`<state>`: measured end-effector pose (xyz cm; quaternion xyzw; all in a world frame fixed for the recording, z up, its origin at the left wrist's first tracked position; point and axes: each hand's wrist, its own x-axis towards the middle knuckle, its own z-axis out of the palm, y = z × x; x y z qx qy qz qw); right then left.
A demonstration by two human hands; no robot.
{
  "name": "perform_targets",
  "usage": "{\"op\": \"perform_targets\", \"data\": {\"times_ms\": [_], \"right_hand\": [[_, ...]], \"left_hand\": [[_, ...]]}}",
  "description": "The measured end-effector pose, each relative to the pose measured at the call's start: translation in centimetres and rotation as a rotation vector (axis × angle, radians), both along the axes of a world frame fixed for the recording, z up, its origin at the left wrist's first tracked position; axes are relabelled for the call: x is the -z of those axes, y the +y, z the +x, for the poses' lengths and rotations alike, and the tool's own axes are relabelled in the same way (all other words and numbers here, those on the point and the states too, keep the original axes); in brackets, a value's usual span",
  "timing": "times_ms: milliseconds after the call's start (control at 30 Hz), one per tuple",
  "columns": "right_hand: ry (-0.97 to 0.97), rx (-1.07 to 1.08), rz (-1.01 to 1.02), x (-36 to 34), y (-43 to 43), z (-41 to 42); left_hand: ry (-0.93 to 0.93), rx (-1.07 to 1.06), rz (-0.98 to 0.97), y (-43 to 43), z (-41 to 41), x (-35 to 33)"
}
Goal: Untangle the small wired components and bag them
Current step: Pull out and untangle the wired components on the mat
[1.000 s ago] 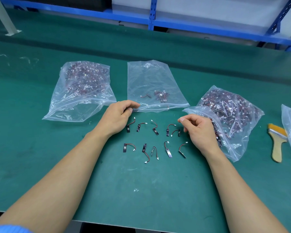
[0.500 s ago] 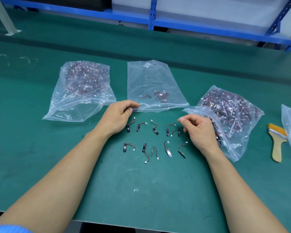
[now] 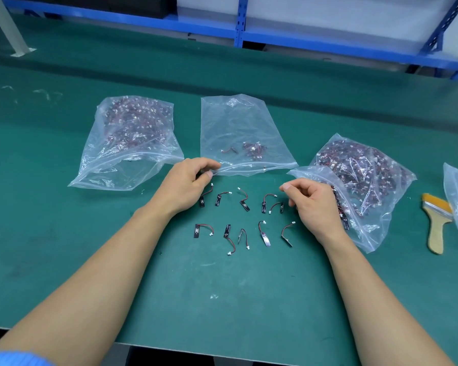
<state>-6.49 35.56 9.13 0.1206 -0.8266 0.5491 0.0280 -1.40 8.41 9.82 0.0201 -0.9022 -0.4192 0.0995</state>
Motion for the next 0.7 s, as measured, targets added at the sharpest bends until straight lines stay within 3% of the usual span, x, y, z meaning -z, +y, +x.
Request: {"op": "perform_targets", "data": {"times_ms": [200, 533, 700], "right_hand": [[-0.011, -0.015, -0.005, -0.1, -0.1, -0.1], [-0.016, -0.021, -0.009, 0.1, 0.1, -0.1], [-0.014, -0.022, -0.020, 0.2, 0.1, -0.1]], "left_hand": [[0.079, 0.060, -0.070, 0.4, 2.9, 0.6], [-0.086, 0.108, -0.092, 0.9, 5.2, 0.6], [-0.135, 0.186, -0.241, 2.0, 5.6, 0.4]]}}
